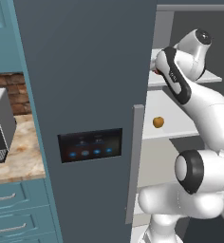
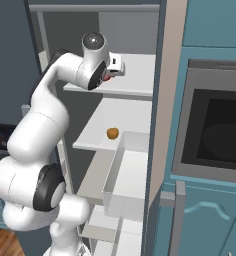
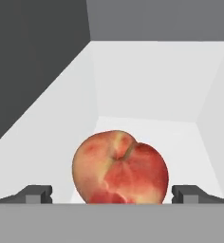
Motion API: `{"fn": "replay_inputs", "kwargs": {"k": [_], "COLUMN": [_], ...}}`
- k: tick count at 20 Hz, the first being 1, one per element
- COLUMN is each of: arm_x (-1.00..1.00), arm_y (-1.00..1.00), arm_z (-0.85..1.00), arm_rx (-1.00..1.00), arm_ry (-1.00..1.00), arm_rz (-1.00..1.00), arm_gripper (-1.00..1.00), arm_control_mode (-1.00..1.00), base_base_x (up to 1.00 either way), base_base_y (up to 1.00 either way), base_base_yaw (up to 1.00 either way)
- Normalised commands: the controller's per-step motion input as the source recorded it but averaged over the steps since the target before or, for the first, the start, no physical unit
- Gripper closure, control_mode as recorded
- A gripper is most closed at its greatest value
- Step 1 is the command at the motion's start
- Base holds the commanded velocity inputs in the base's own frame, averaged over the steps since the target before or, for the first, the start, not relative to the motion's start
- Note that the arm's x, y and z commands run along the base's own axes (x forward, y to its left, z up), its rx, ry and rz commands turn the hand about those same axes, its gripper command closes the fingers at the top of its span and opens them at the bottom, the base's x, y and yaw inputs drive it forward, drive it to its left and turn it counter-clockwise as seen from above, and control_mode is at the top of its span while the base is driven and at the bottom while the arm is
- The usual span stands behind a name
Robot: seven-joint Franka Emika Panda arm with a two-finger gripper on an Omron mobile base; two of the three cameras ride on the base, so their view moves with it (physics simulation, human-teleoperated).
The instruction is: Retrieve the peach and apple from the fridge and place them into the bowl on the dining table.
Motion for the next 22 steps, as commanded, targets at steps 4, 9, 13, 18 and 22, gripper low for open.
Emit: {"fn": "replay_inputs", "kwargs": {"k": [4, 9, 13, 18, 22], "arm_x": [0.26, 0.15, 0.06, 0.13, -0.16], "arm_y": [-0.09, -0.04, 0.0, 0.0, 0.01], "arm_z": [-0.1, -0.24, -0.4, -0.25, -0.08], "arm_rx": [0.0, 0.0, 0.0, 0.0, 0.0], "arm_ry": [0.0, 0.0, 0.0, 0.0, 0.0], "arm_rz": [0.0, 0.0, 0.0, 0.0, 0.0], "arm_gripper": [-1.0, -1.0, 1.0, 1.0, 1.0], "arm_control_mode": [-1.0, -1.0, -1.0, -1.0, -1.0], "base_base_x": [0.0, 0.0, 0.0, 0.0, 0.0], "base_base_y": [0.0, 0.0, 0.0, 0.0, 0.0], "base_base_yaw": [0.0, 0.0, 0.0, 0.0, 0.0]}}
